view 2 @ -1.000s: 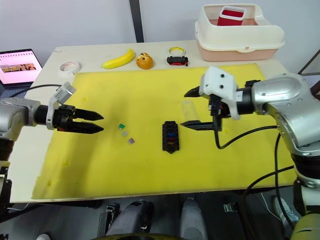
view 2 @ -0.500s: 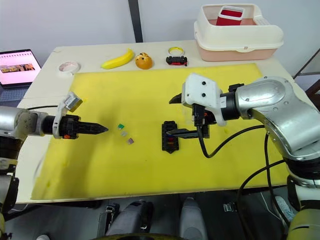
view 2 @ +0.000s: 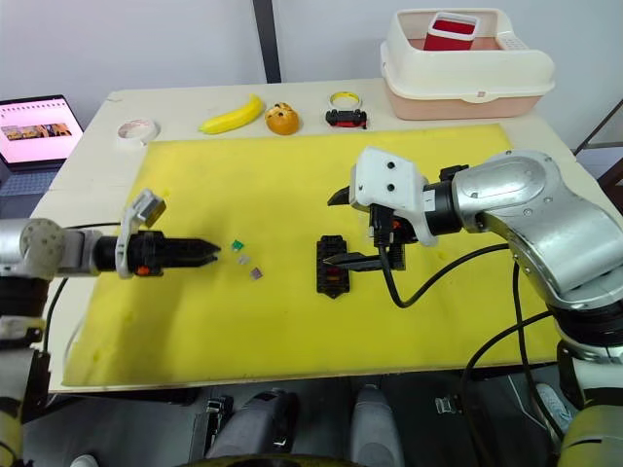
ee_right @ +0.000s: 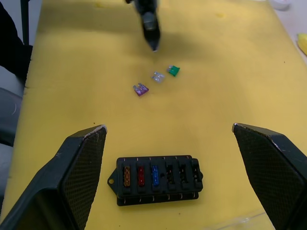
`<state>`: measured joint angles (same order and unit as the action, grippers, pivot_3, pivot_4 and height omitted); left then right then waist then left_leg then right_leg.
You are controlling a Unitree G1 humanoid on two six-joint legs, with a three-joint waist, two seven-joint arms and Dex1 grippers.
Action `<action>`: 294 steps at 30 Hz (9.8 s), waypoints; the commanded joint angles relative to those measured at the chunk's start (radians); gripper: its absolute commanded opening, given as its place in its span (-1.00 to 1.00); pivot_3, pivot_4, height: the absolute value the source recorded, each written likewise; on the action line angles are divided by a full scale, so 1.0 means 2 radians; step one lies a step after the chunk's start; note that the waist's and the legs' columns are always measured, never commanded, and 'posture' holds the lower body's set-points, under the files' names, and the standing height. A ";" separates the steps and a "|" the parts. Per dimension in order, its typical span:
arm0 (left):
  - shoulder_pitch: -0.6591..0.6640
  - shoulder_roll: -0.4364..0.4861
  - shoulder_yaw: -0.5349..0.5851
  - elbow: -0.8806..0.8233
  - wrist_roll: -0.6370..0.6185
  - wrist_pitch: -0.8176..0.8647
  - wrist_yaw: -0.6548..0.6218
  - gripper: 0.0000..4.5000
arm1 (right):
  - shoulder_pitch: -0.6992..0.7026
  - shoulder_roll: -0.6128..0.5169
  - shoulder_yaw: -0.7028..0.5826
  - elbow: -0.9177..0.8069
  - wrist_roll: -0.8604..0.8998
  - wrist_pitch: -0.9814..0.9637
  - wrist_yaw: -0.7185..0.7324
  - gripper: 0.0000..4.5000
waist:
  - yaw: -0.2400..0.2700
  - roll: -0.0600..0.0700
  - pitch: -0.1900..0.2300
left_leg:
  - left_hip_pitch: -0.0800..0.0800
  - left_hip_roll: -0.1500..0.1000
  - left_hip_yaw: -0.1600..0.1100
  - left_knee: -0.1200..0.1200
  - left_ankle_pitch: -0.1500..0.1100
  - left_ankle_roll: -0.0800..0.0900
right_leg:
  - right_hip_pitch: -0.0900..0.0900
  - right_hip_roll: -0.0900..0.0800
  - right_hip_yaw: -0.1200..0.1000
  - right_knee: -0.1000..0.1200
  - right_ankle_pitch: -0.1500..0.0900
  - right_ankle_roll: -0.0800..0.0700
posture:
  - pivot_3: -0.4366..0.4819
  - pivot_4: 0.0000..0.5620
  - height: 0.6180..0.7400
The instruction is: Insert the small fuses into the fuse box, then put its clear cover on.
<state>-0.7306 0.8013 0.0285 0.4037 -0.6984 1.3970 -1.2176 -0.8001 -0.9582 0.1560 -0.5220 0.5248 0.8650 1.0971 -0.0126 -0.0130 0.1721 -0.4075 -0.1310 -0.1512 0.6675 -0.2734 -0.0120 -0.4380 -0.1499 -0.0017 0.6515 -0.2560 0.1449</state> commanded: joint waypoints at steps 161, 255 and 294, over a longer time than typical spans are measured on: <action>-0.025 -0.031 -0.021 -0.286 -0.052 -0.240 -0.069 -1.00 | -0.069 0.180 -0.123 0.064 0.414 0.304 -0.342 0.02 | -0.002 0.000 0.000 | 0.000 0.000 0.000 0.000 0.000 -0.001 | -0.001 0.000 0.000 0.001 0.000 0.000 | -0.05 -0.47 1.00; 0.053 -0.140 -0.177 -0.210 0.237 -0.509 0.016 0.98 | 0.012 0.105 0.085 0.248 -0.157 -0.187 0.095 -1.00 | 0.000 0.000 0.000 | 0.000 0.001 0.002 0.000 0.000 0.000 | -0.001 0.000 0.000 0.000 0.001 0.000 | -0.05 -0.47 1.00; 0.058 -0.138 -0.181 -0.220 0.237 -0.504 0.014 0.98 | 0.017 0.115 0.087 0.280 -0.182 -0.213 0.104 -1.00 | 0.000 0.000 -0.001 | 0.000 0.001 0.002 0.000 0.000 0.000 | 0.000 0.000 0.000 0.000 0.001 0.000 | -0.05 -0.47 1.00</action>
<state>-0.6050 0.5198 -0.3383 -0.0028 -0.2266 0.3885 -1.1888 -0.7472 -0.7254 0.3386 0.0535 0.1699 0.4274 1.3012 -0.0129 -0.0139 0.1711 -0.4068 -0.1298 -0.1473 0.6673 -0.2732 -0.0122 -0.4381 -0.1497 -0.0010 0.6506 -0.2546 0.1441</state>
